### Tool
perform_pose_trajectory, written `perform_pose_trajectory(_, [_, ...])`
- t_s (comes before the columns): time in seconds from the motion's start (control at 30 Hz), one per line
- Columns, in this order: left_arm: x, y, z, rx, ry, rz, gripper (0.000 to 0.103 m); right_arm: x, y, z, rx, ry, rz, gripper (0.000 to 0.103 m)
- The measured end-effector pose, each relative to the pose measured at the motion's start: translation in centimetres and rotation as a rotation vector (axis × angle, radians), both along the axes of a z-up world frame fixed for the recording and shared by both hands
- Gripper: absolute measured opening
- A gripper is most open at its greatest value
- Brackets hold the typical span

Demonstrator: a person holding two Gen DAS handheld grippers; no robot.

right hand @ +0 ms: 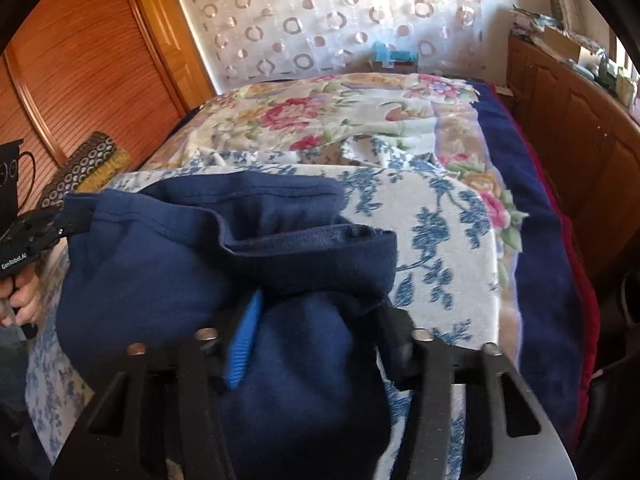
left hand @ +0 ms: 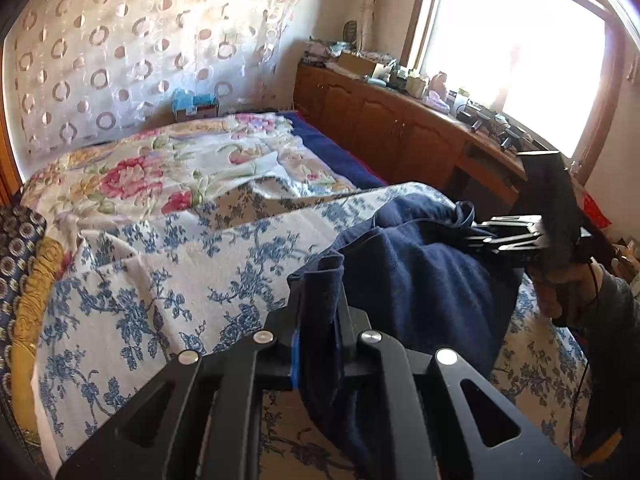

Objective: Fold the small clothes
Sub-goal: 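Grasp the folded shirt bundle with the left gripper while the right gripper grasps it too, then lift the bundle with both grippers and carry it toward the patterned pillow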

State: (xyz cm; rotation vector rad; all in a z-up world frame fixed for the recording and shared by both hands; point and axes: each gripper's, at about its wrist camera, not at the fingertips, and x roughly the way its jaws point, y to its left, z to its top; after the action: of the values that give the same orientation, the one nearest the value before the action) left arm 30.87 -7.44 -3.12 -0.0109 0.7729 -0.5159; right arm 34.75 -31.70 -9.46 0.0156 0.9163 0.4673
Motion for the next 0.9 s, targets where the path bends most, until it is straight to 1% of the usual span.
perform_pose_trajectory(0.07, [-0.9,-0.1,0.9,-0.004,-0.024,-0.007,0.009,-0.5,0.4,0.2,0.008,0.001,0.01,0.026])
perform_pose_trajectory(0.17, [-2.3,0.1,2.0,-0.021,-0.046,-0.005,0.01,-1.6,1.1,1.0,-0.034,-0.046,-0.026,0.019])
perform_pose_trajectory(0.23, [-3.4,0.4,2.9,-0.027,-0.063,-0.001,0.01,-2.9,1.9,2.2,-0.061,-0.107,-0.057,0.018])
perform_pose_trajectory(0.3, [-4.8,0.9,3.9,-0.042,-0.089,0.005,0.01,-4.2,2.6,3.7,-0.064,-0.166,-0.068,0.017])
perform_pose_trajectory(0.47, [-7.8,3.4,6.8,-0.071,-0.164,0.046,0.009,-6.7,4.8,7.6,-0.064,-0.267,-0.032,0.016])
perform_pose_trajectory(0.7, [-11.3,7.7,9.7,-0.061,-0.255,0.118,0.009,-7.7,9.2,11.4,-0.048,-0.345,0.049,0.016])
perform_pose_trajectory(0.9, [-13.1,12.0,10.5,-0.06,-0.291,0.193,0.009,-7.5,13.6,13.6,-0.049,-0.392,0.127,0.016])
